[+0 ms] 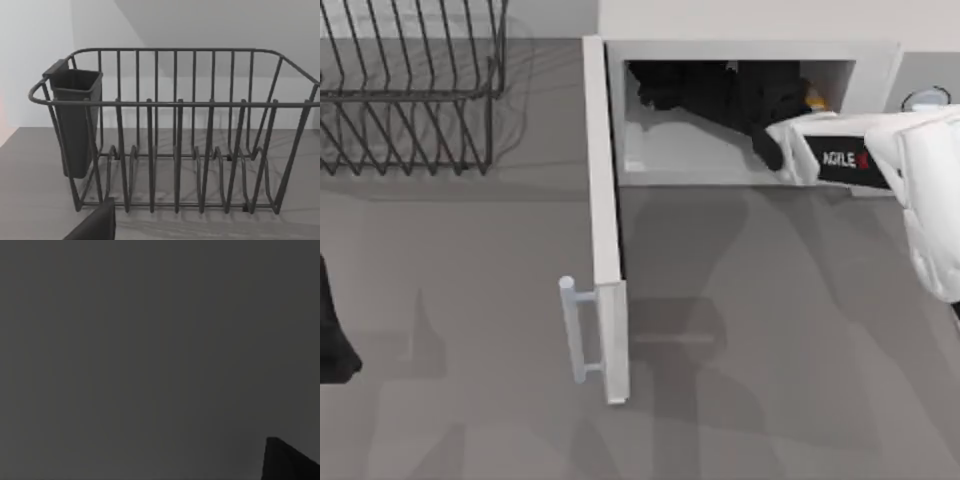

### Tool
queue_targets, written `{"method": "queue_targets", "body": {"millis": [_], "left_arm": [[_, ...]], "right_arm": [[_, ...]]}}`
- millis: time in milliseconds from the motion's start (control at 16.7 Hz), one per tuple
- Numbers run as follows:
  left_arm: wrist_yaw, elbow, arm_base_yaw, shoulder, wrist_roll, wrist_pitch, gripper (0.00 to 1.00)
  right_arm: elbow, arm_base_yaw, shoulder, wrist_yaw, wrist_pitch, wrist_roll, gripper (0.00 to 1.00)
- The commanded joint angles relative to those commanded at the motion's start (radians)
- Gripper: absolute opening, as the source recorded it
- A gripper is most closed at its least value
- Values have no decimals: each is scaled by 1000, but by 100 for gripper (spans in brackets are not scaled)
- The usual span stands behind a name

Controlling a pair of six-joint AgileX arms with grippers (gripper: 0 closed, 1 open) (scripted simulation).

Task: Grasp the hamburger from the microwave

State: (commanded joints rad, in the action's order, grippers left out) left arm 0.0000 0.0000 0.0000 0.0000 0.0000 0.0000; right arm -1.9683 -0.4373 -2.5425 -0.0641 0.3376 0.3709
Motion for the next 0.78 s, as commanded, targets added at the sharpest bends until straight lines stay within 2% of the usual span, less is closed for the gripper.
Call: {"method": "queue_targets", "body": {"millis": [480,780], "left_arm": [[0,0,0,0,0,0,100],[0,0,0,0,0,0,100]], "right_arm": [[873,-113,744,395,-27,-64,0],[1243,-169,1095,592,-41,-97,0]]}}
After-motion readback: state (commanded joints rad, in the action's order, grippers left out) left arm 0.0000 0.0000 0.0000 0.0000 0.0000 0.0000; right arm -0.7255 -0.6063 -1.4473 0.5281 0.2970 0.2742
